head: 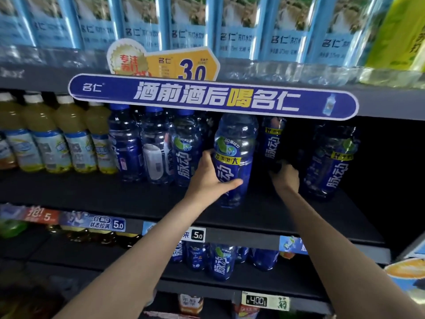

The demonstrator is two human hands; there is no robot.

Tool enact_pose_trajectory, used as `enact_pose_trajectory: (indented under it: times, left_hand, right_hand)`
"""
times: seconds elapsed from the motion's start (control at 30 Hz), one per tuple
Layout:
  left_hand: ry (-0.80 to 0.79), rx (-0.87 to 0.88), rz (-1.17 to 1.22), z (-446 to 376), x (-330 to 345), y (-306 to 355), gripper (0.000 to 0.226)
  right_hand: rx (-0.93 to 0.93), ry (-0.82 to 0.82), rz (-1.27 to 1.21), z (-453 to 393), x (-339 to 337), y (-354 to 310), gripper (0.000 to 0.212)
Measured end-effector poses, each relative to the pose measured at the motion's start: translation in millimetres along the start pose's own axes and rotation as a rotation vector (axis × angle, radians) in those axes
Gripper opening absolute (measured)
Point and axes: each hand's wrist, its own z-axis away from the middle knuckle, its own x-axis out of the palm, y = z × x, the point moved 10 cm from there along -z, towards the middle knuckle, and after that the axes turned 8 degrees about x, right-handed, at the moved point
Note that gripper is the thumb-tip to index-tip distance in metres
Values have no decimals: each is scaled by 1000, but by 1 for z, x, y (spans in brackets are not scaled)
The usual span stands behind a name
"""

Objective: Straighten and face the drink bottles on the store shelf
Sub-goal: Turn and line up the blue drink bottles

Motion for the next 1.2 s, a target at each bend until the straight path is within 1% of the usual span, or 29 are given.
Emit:
enact_pose_trajectory:
  times: [0.1,0.2,0.27,0.33,0.4,0.43,0.53,0.6,0.67,0.77,0.87,1.0,1.1,1.13,1.2]
  left_hand:
    - [-10,7,-33,1,8,8,78]
    - [-57,14,-31,-4,27,18,79]
    - [-106,12,-27,-11,43,23,77]
    - [-133,19,-19,-16,58,30,75]
    - [-120,29,-19,-21,69,37,76]
    - [-103,31,-24,-23,74,41,79]
    - [-35,24,-95,-26,88,49,89]
    - [-24,10,-168,-29,98,53,93]
    - [-44,-26,-253,-35,106,53,95]
    - [-58,-86,-338,-46,113,52,95]
    - [-23,-113,-368,-57,117,52,94]
    - [14,-119,-380,-64,122,49,92]
    - [-1,-118,-340,-63,125,46,94]
    - [-27,-116,-314,-61,126,44,94]
    - [-91,-78,-282,-56,125,40,93]
  right_hand:
    - [-75,75,-95,13,-25,8,38]
    - [-193,227,-212,32,-64,10,29]
    - [-240,341,-243,43,-89,15,29]
    - [-215,456,-244,49,-110,26,40]
    - [-150,519,-258,48,-121,40,60]
    - [-101,506,-270,44,-121,46,70]
    - [53,340,-349,25,-103,59,98]
    - [81,283,-402,16,-92,61,105]
    - [108,271,-380,8,-90,66,100]
    - [112,271,-245,3,-93,73,87]
    - [94,272,-125,7,-98,70,82]
    - [30,297,-69,33,-98,63,77]
    - [-7,280,-67,46,-91,61,78]
    - [-22,257,-103,47,-90,59,81]
    - [-53,218,-272,40,-94,54,92]
